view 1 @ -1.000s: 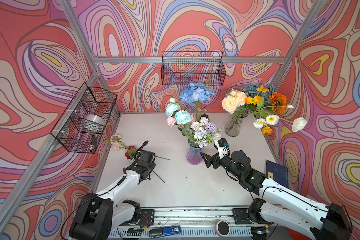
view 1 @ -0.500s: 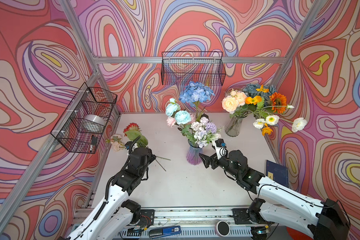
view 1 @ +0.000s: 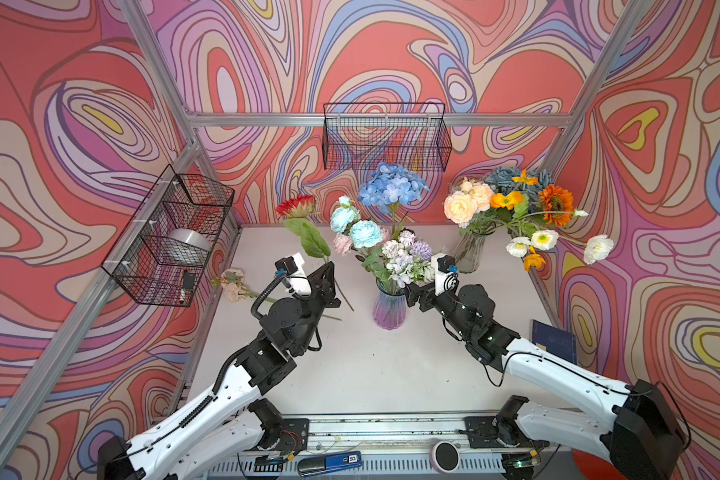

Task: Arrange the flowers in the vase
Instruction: 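Lift the red gerbera with left toward the vase mouth, then lower the gerbera stem into the blue-purple vase with left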

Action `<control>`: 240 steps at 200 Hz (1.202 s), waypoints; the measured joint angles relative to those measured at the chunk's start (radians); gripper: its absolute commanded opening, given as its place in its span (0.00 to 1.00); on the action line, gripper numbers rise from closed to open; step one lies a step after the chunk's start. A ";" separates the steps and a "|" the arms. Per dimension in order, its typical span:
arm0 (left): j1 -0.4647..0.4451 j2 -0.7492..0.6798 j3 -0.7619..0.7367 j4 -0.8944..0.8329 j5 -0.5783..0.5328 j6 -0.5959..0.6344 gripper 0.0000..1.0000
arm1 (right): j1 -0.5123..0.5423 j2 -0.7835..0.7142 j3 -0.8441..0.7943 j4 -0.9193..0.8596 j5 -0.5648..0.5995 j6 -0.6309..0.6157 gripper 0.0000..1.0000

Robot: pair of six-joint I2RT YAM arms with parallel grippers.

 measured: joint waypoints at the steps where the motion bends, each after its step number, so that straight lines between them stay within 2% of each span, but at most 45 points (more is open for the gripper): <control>1: -0.002 0.003 0.001 0.005 0.000 0.003 0.00 | -0.001 0.001 0.001 0.002 0.000 0.000 0.98; 70: -0.102 0.201 0.073 0.346 0.093 0.222 0.00 | -0.018 0.051 0.043 0.095 0.039 0.015 0.93; 151: -0.124 0.322 0.095 0.522 0.231 0.325 0.00 | -0.018 0.052 0.040 0.130 0.082 0.084 0.92; 184: -0.131 0.426 0.095 0.597 0.229 0.391 0.00 | -0.019 0.052 0.025 0.145 0.090 0.105 0.92; 240: -0.158 0.590 0.095 0.700 0.152 0.529 0.00 | -0.021 0.040 -0.005 0.153 0.092 0.127 0.92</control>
